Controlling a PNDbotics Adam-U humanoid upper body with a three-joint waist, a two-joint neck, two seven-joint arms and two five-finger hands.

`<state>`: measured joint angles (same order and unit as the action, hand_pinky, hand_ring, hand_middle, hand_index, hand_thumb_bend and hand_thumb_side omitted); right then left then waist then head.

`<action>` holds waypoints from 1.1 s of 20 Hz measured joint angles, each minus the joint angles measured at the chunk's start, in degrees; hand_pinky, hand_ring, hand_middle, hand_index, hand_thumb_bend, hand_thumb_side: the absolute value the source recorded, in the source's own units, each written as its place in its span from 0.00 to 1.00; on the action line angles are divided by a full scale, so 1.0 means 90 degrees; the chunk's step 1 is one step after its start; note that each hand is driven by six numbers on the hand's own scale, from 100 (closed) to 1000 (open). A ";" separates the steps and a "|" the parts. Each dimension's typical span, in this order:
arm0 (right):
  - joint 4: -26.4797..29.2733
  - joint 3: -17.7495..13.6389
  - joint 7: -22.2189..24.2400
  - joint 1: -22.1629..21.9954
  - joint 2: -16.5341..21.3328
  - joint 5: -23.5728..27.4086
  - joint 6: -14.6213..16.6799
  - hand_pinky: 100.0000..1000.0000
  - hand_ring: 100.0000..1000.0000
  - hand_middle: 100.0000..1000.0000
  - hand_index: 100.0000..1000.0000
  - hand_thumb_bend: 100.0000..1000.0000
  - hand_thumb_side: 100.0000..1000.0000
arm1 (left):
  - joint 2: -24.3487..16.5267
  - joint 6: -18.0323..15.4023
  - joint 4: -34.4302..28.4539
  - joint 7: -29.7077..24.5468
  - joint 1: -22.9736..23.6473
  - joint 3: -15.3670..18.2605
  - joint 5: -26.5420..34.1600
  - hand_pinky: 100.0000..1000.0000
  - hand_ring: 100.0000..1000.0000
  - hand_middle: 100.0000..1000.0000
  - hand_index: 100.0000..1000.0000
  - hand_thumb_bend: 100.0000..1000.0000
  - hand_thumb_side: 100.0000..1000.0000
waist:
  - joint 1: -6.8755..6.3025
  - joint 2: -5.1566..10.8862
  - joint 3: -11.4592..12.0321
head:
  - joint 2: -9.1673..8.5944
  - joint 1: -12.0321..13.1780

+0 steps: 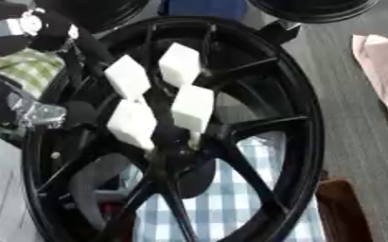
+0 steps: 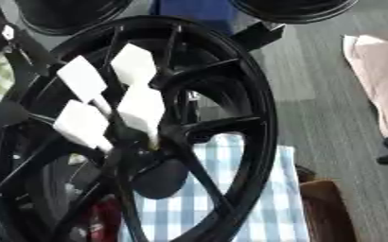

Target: Pull the pin out of the wheel hub.

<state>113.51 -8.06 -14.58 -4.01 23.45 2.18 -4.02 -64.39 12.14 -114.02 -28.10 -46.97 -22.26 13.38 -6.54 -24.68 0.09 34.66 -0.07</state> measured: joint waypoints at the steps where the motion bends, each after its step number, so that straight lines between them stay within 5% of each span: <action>1: 0.0000 0.0000 0.0000 0.0000 0.0000 0.0000 0.0000 0.77 0.52 0.65 0.57 0.00 0.65 | 0.0013 -0.0001 0.0000 0.0003 -0.0010 -0.0019 0.0030 0.74 0.51 0.58 0.78 0.32 0.33 | 0.0000 0.0000 0.0000 | 0.0000 0.0000; 22: 0.0000 0.0003 0.0002 -0.0007 -0.0003 0.0003 -0.0002 0.78 0.52 0.65 0.57 0.00 0.65 | 0.0337 0.0198 0.0000 -0.0001 -0.0394 -0.0312 0.0447 0.72 0.50 0.59 0.76 0.26 0.34 | -0.0009 0.0000 -0.0003 | 0.0059 0.0087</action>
<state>113.51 -8.04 -14.56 -4.08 23.42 2.20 -4.04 -61.36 13.92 -114.02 -28.11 -50.52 -25.07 17.40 -6.62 -24.68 0.06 35.20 0.71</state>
